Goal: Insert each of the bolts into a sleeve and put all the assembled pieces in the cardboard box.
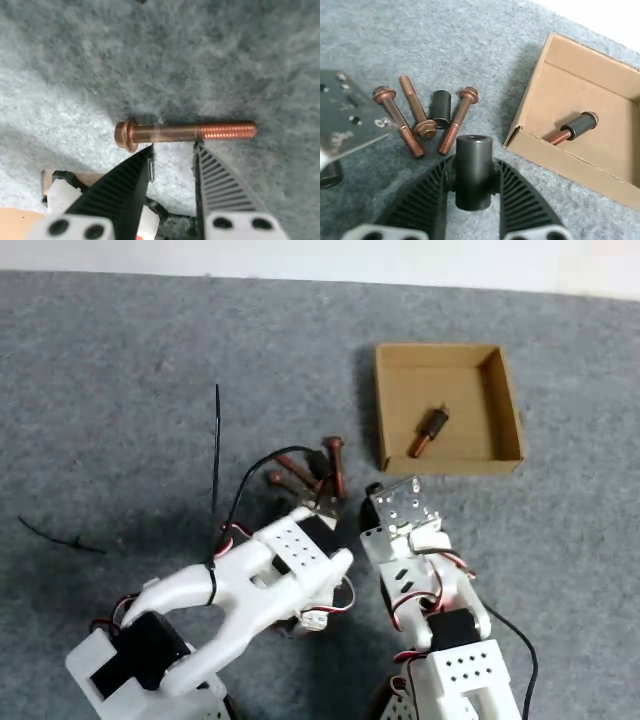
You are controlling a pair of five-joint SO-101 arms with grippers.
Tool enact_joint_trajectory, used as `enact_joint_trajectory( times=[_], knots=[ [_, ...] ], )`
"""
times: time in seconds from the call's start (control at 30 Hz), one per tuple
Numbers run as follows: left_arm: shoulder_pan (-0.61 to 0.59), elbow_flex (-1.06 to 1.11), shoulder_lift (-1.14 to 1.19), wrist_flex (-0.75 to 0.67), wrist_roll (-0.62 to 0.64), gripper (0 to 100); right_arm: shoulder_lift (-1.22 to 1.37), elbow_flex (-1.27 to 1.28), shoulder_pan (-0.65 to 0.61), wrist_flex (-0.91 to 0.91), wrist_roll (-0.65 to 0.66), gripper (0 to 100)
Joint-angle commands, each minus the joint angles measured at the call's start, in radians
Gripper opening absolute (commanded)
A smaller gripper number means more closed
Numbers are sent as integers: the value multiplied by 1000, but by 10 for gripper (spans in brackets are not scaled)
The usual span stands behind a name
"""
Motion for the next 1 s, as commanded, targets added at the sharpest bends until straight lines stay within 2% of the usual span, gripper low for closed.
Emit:
enact_joint_trajectory(
  times=[0.0,0.2,0.33,0.53,0.7,0.97],
  knots=[
    [-74,4,-2,-21,-8,130,-18,-15,12,-28,12,5],
    [-274,41,-2,-244,-6,130,-18,-15,12,-28,12,5],
    [-335,87,-4,-396,-2,130,-18,-15,12,-28,12,5],
    [-335,50,-38,-350,3,130,-18,-15,12,-28,12,5],
    [-335,54,-62,-322,123,130,-18,-15,12,-28,12,5],
    [-323,59,-35,-324,129,130,-18,-15,12,-28,12,5]
  ],
)
